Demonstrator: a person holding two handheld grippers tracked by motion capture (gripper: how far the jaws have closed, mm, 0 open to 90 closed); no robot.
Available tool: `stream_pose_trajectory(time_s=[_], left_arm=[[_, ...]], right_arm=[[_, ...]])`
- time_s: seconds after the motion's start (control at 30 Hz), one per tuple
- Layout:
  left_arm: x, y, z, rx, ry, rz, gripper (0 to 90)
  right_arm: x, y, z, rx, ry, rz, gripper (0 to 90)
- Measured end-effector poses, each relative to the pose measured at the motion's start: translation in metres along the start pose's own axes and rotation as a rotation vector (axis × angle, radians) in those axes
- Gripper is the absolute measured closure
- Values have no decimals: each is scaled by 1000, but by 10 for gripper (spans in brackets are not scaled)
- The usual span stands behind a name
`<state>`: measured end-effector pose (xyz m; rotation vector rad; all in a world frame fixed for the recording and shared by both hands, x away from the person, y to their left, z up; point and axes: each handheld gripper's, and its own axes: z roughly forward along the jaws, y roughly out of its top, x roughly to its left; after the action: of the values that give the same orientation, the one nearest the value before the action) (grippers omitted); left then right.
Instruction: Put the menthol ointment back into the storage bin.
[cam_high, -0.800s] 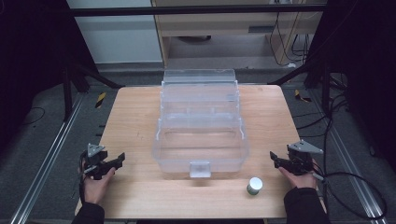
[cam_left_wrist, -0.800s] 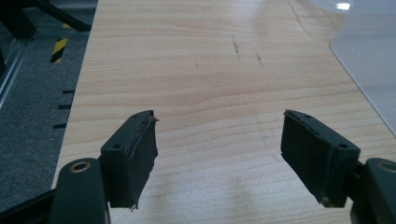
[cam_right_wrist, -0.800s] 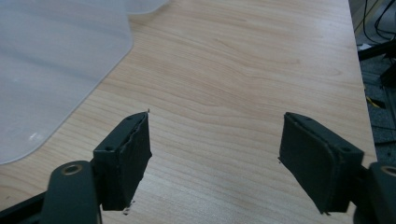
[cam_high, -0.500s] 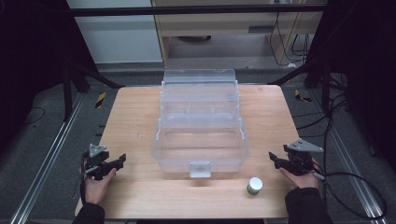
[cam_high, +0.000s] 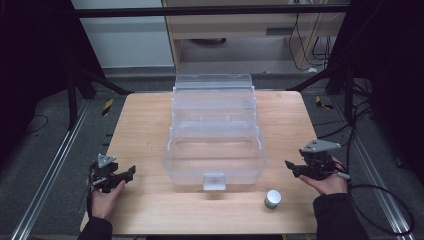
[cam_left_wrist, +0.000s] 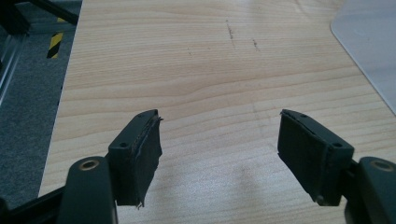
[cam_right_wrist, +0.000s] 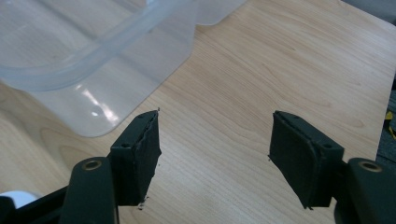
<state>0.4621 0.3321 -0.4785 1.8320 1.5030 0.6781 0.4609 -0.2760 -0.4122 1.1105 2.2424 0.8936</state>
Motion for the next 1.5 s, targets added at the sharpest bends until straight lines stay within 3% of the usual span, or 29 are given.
stream_pose_trajectory(time_s=[0.27,0.93,1.5], left_arm=[[-1,0,0,6,-4,4,301],[-3,0,2,22,-17,28,307],[-4,1,2,26,-19,37,309]], right_arm=[[4,20,-11,37,69,-75,303],[29,45,-19,186,206,-245,301],[48,50,-18,296,291,-326,350]])
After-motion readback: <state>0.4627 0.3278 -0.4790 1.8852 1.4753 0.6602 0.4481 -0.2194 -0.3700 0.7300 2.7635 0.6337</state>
